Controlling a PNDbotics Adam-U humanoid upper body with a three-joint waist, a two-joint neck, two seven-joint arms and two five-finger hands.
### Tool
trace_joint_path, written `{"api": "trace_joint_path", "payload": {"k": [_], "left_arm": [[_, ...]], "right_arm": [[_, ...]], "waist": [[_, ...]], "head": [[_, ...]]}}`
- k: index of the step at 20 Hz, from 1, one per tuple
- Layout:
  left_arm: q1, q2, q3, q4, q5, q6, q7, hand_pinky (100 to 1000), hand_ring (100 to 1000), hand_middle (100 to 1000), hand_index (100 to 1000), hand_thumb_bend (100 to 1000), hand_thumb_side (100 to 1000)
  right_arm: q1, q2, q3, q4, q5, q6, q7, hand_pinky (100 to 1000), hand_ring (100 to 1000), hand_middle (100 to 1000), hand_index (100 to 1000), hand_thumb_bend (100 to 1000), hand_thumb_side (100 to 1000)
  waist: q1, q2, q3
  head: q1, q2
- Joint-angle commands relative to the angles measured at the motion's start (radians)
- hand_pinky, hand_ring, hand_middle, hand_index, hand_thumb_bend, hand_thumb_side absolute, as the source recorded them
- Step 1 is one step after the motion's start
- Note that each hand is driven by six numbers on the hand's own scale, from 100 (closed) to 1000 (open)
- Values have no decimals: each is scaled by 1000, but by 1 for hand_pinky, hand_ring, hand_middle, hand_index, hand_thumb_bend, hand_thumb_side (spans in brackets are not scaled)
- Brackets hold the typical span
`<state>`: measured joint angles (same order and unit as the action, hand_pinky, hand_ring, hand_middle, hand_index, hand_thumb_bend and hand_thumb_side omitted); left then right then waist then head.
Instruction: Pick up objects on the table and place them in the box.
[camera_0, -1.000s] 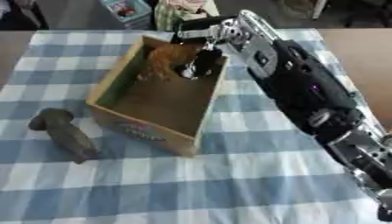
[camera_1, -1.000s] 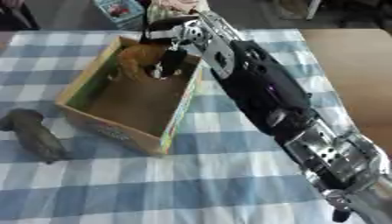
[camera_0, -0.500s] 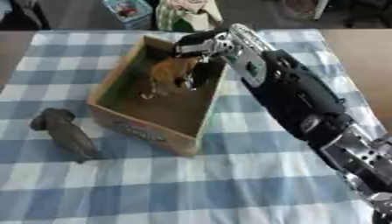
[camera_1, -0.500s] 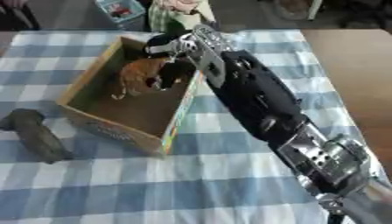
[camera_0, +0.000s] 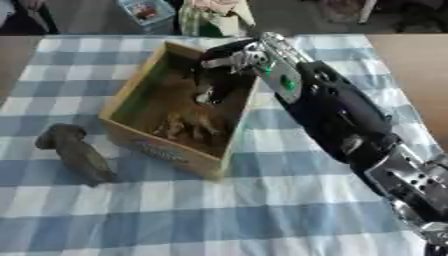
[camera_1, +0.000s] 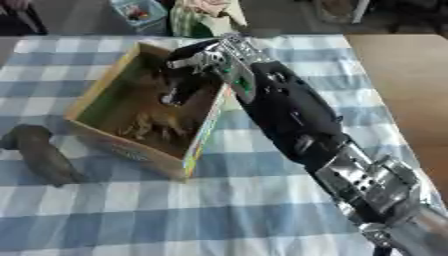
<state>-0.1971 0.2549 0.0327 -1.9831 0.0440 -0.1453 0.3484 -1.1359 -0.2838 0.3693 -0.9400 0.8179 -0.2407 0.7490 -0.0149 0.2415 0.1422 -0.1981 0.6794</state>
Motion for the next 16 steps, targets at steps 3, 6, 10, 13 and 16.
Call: {"api": "trace_joint_path", "payload": {"k": [3,6,10,13,16], "left_arm": [[-10,10,-1,-17,-1,2,-1,525,545,693,796,114,1000],[-10,10,-1,-17,-1,2,0,525,545,693,796,114,1000],[-11,11,-1,-17,0,1,0,525,545,693,796,114,1000],[-10,13,-1,-17,-1,0,0,526,545,694,796,113,1000],[-11,17,-1,-17,-1,-4,0,526,545,694,796,111,1000]], "right_arm": [[-30,-2,-19,6,40,-32,0,815,922,799,1000,100,732],[-29,-7,-28,2,44,-37,-8,814,920,796,996,100,698],[-27,-17,-39,-24,35,-30,-21,814,916,790,989,100,640],[-21,-32,-55,-66,18,-12,-39,813,911,782,981,100,582],[-10,-55,-78,-130,-11,15,-68,811,900,764,974,100,485]], "waist": [[2,-14,3],[1,-14,2],[1,-14,1],[3,-14,1],[4,-15,0]], "head": [[-4,-14],[-2,-14],[1,-14],[3,-14],[6,-13]]}}
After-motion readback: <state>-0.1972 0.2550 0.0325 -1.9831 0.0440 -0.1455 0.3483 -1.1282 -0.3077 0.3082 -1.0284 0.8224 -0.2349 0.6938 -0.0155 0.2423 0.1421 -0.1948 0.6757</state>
